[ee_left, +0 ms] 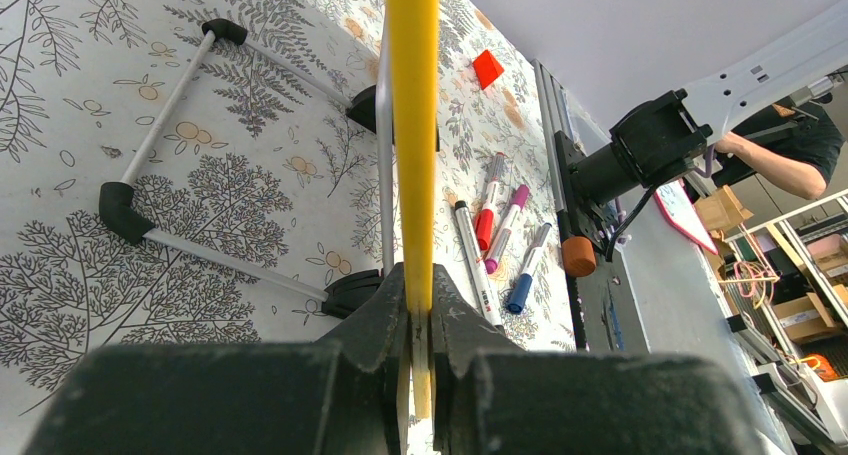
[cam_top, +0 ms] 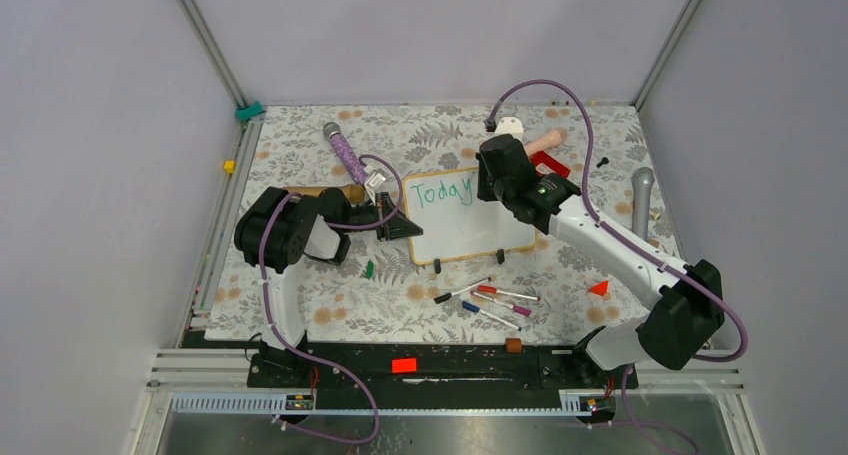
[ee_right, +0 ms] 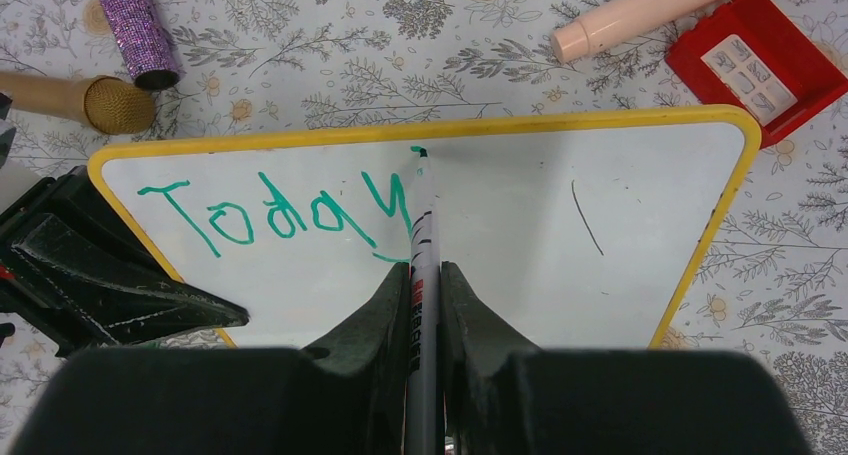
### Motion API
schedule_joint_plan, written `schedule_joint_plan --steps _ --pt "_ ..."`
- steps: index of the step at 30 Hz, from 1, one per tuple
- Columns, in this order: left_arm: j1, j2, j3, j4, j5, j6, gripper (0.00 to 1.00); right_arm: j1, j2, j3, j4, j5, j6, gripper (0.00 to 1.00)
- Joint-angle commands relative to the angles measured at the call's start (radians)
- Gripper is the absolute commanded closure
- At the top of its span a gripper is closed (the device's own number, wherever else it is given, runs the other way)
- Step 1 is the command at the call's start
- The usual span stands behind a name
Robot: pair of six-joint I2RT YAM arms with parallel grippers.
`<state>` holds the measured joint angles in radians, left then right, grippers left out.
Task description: Write a sentence on the whiteboard
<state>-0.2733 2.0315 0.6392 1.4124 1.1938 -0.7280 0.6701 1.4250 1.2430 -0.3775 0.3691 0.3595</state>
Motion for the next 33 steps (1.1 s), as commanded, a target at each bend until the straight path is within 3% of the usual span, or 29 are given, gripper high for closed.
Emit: schedule_joint_plan --steps 1,16,33 --pt "-0.009 -0.024 -0.012 0.068 0.073 0.035 1.0 -0.018 -0.011 0.023 -0.026 0.002 0.016 1.0" --pt "-0.009 -0.018 -0.007 0.068 0.069 0.03 1.0 -0.02 -0.146 -0.063 0.021 -0.023 -0.002 1.0" --pt "-0.008 -0.027 -0.008 0.068 0.071 0.032 1.0 -0.038 -0.045 0.005 -0.025 -0.015 0.021 1.0"
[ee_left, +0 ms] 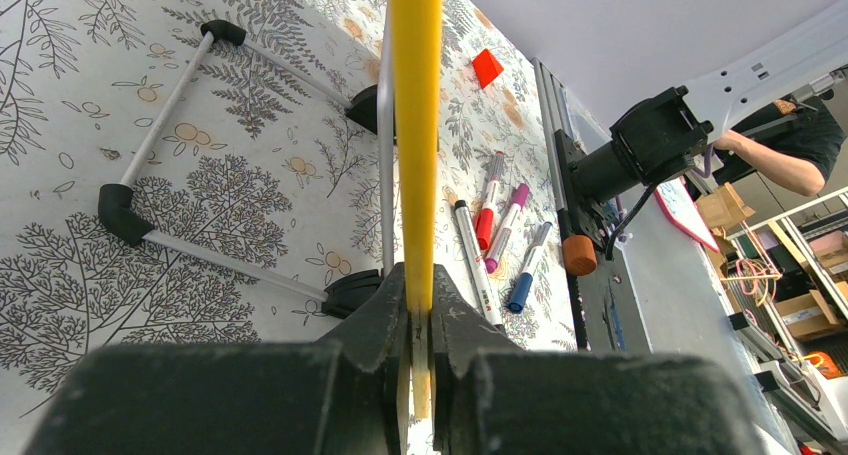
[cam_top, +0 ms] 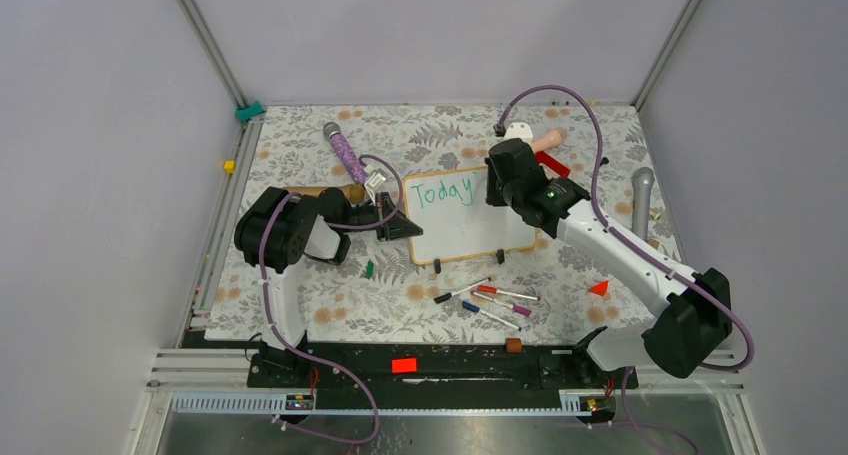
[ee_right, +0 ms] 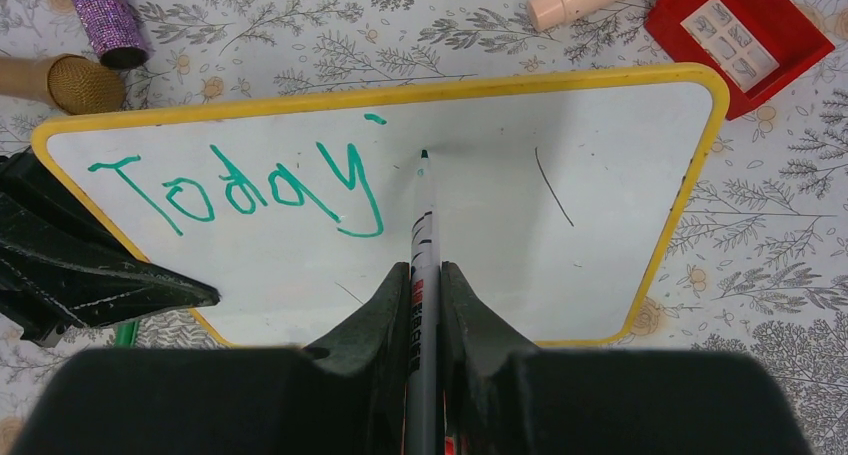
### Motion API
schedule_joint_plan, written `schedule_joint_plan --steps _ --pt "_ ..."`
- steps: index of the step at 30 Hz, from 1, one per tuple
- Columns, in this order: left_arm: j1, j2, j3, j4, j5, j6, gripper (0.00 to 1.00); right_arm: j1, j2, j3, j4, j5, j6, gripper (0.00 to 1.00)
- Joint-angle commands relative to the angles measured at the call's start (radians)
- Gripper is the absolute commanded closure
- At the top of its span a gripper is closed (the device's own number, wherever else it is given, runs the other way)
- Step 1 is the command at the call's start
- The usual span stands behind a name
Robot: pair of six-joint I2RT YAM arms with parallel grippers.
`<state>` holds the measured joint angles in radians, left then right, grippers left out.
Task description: Write a sentence on the whiteboard
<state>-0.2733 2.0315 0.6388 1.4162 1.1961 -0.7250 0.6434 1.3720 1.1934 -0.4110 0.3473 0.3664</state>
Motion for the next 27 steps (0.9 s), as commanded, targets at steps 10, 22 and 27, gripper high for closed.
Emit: schedule_joint_plan --steps 10,22,27 --pt "-0.007 -0.027 -0.008 0.064 0.069 0.029 1.0 -0.019 0.023 0.063 0.008 0.011 0.019 1.0" --pt "-0.006 -0.025 -0.008 0.064 0.069 0.028 1.0 -0.025 0.043 0.067 0.029 -0.111 0.009 1.0" --pt "-0.007 -0.026 -0.007 0.064 0.068 0.028 1.0 -0.024 0.047 0.074 -0.02 -0.103 0.001 1.0"
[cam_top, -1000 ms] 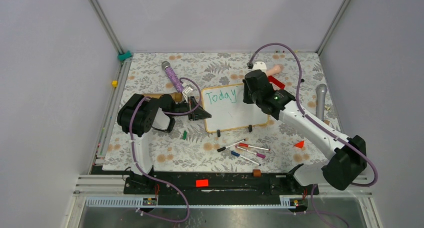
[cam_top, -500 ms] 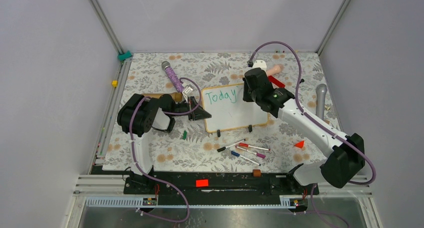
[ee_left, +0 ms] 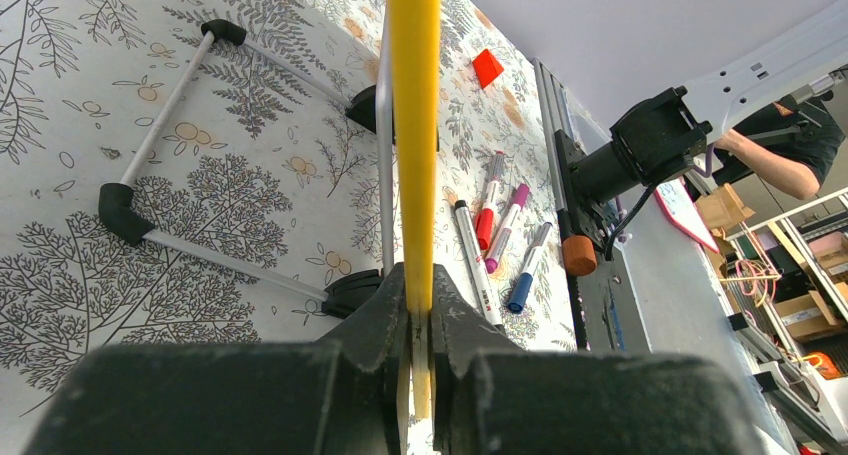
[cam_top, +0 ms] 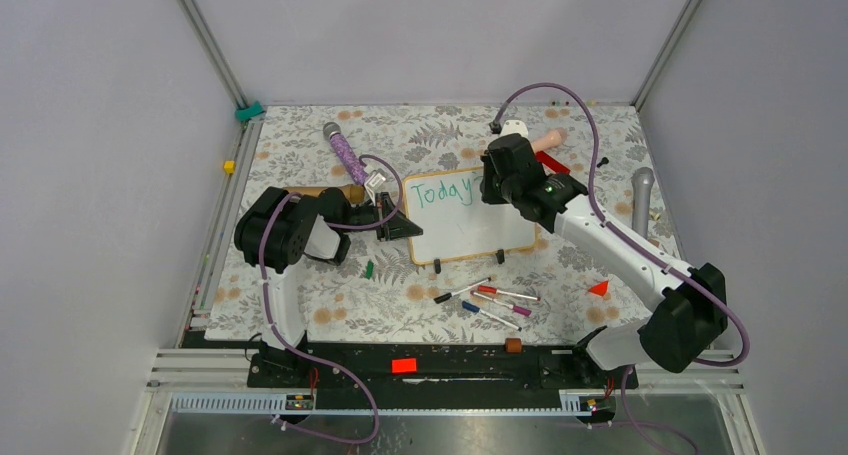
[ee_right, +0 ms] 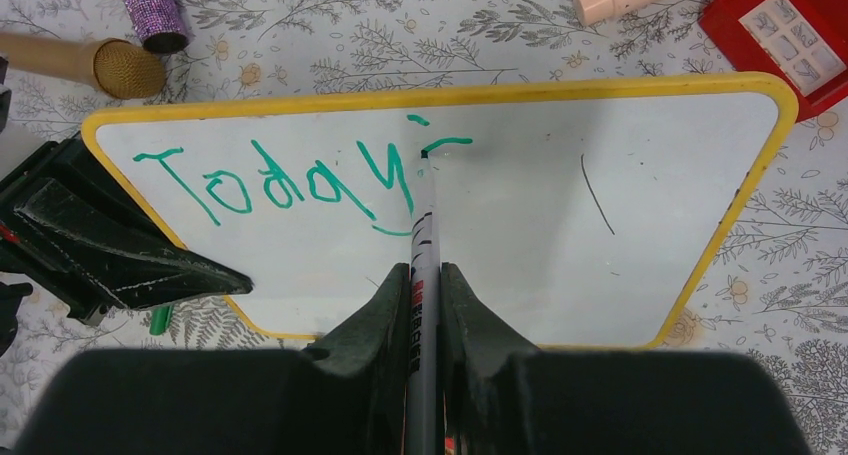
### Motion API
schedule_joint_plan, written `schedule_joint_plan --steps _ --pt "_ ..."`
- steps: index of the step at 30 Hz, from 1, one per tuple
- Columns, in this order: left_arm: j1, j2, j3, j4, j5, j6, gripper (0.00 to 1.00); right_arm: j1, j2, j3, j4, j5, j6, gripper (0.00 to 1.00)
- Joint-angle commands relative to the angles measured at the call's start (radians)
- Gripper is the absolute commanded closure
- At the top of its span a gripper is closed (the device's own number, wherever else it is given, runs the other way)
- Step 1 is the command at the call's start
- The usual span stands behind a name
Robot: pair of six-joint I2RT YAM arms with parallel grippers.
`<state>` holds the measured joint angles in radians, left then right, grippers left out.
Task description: Write a sentence on the whiteboard
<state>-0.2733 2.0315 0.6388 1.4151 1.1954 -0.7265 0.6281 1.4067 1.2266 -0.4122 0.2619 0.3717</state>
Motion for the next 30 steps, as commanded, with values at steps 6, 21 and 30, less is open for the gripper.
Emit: schedule_joint_plan --steps 6,21,30 --pt "-0.005 -0.022 -0.007 0.065 0.069 0.029 1.0 -0.011 0.017 0.052 -0.073 0.032 -0.003 1.0" --pt "-0.006 -0.025 -0.008 0.064 0.069 0.029 1.0 -0.018 0.01 0.04 -0.114 0.047 0.013 1.0" --pt "-0.005 -0.026 -0.007 0.066 0.069 0.029 1.0 -0.018 0.028 0.041 -0.096 -0.029 0.016 1.0"
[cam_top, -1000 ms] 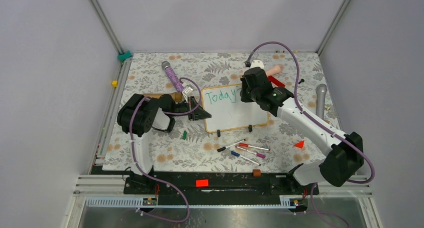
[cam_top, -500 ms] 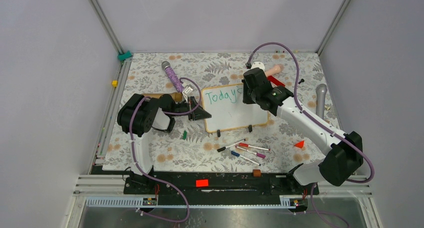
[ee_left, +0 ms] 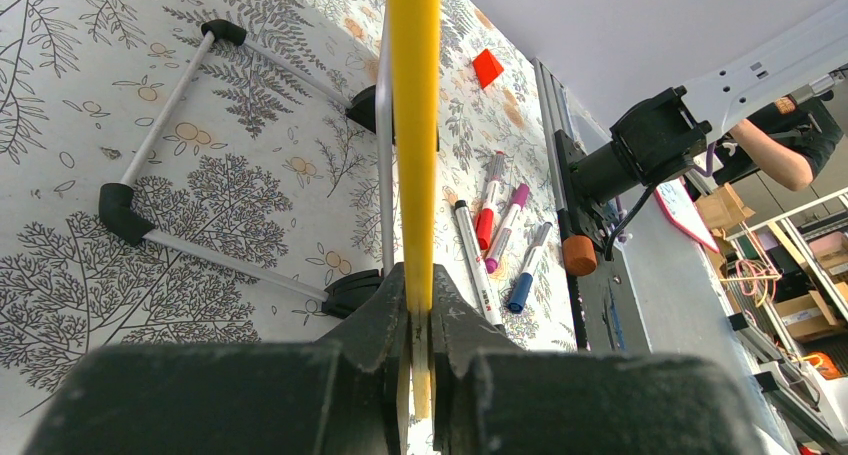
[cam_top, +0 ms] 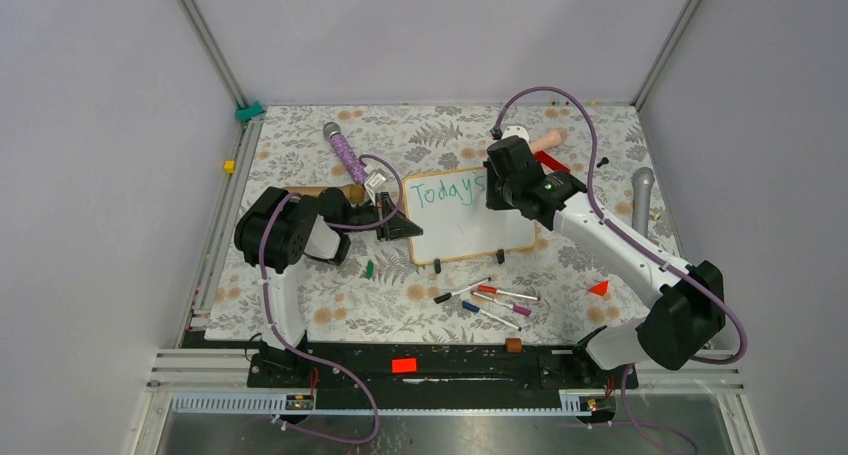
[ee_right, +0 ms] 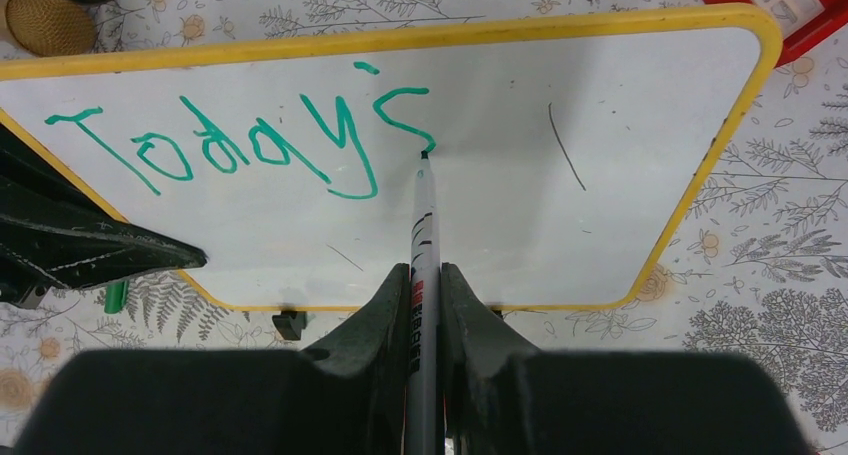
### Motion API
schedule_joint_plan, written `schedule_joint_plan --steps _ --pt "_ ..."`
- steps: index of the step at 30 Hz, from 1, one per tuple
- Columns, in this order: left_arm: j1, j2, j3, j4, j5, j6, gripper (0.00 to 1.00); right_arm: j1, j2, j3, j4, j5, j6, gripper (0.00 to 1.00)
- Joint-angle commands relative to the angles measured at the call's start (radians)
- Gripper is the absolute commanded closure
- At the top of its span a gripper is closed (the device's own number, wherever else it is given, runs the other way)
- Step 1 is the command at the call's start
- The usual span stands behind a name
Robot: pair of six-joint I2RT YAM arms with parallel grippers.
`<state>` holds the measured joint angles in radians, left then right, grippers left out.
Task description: Write a sentence on the whiteboard
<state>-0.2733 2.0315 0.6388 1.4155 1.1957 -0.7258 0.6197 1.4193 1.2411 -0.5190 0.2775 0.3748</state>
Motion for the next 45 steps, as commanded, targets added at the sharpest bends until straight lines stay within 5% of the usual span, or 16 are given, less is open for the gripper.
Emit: schedule_joint_plan --steps 1,21,26,34,45 --pt "-0.005 -0.027 -0.007 0.066 0.069 0.028 1.0 -0.009 0.013 0.026 0.021 -0.055 0.013 1.0" --pt "-0.005 -0.021 -0.002 0.065 0.061 0.023 1.0 -0.008 -0.224 -0.166 0.118 -0.18 0.026 1.0" --pt "-0.005 -0.017 -0.001 0.065 0.058 0.023 1.0 0.031 -0.188 -0.137 0.066 -0.169 0.022 1.0" --pt "-0.005 -0.019 0.004 0.065 0.057 0.026 1.0 0.197 -0.124 -0.107 0.075 0.068 0.02 1.0" --pt "-0.005 -0.027 0.001 0.064 0.059 0.028 1.0 0.233 -0.064 -0.109 0.162 -0.02 -0.024 1.0"
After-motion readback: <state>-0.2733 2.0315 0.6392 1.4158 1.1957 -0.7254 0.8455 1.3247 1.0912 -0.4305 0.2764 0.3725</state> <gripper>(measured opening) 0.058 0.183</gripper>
